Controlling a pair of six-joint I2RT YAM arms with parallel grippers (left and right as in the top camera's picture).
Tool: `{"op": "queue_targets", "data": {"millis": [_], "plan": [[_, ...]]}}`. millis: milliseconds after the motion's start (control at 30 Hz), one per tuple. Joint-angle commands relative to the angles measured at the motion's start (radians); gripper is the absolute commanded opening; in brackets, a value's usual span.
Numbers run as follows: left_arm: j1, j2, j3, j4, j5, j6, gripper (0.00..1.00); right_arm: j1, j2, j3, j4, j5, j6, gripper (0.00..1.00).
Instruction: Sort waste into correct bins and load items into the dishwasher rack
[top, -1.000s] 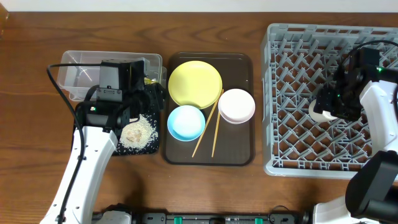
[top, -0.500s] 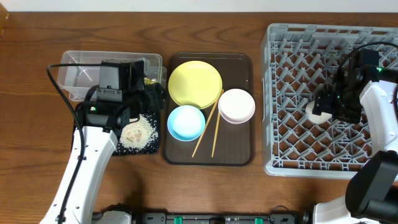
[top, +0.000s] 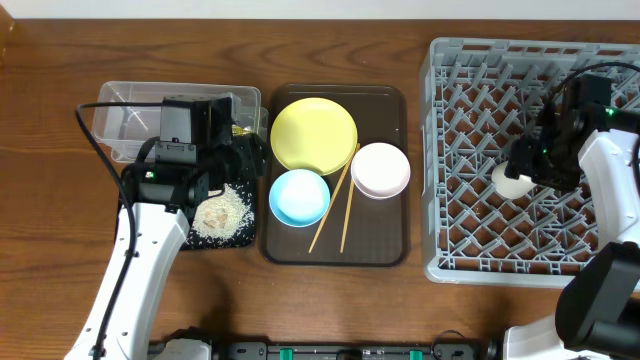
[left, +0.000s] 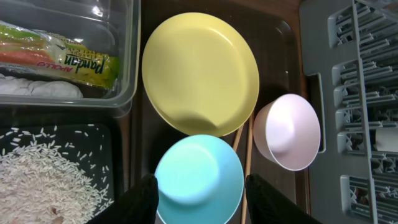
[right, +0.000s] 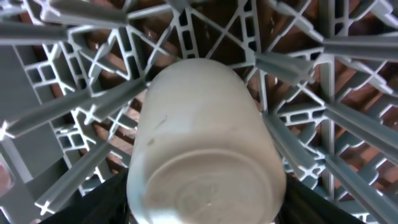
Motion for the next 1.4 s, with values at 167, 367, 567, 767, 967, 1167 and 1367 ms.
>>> {"op": "queue_targets", "data": {"millis": [167,367,567,767,967,1167,1367], "plan": [[0.005,-0.005,0.0,-0.003,-0.01,0.013,0.48,-0.005,0.007,-0.007,0.021,-0.006,0.016,0.66],[0.005,-0.005,0.0,-0.003,-0.01,0.013,0.48,-0.005,0.006,-0.007,0.021,-0.007,0.016,0.45],[0.005,-0.005,0.0,-0.003,-0.01,0.013,0.48,-0.005,0.004,-0.006,0.01,-0.007,0.016,0.24],[0.005,-0.005,0.0,-0.003,-0.01,0.013,0.49,-0.005,-0.035,0.027,-0.031,-0.008,0.016,0.23],[0.005,-0.005,0.0,-0.003,-0.01,0.013,0.48,-0.005,-0.111,0.071,-0.106,-0.008,0.016,0.2],[0.005,-0.005,0.0,-0.003,-0.01,0.013,0.49,-0.005,-0.182,0.071,-0.15,-0.008,0.016,0.2],[0.005,-0.005,0.0,-0.003,-0.01,0.013,0.49,-0.005,-0.193,0.07,-0.206,-0.006,0.016,0.21]]}}
